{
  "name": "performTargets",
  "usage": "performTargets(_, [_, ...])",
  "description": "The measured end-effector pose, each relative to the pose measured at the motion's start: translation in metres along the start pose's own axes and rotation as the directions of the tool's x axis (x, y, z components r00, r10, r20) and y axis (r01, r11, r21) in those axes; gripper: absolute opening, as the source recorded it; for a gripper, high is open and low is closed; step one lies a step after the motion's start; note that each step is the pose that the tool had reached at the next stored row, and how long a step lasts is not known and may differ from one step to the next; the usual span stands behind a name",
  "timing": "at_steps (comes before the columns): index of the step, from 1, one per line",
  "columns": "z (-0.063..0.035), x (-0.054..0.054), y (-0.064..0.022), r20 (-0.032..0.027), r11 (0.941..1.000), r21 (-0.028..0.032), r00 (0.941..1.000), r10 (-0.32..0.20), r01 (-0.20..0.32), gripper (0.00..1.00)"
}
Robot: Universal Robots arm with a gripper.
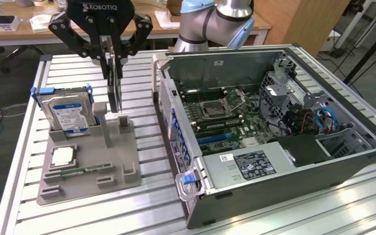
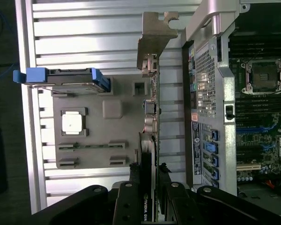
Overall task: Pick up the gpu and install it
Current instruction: 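Pick up the gpu and move the gpu toward the slot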
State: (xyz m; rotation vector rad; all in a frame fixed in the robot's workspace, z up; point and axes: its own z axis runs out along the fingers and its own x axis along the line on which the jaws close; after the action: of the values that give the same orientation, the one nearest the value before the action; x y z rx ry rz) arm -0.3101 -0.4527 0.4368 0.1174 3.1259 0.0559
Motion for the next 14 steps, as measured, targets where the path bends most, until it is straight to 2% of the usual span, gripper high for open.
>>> performTargets(14, [-0.0061,-0.0001,0.0002,0.0000,1.0000,0.0000,1.0000,0.000,0.000,0.26])
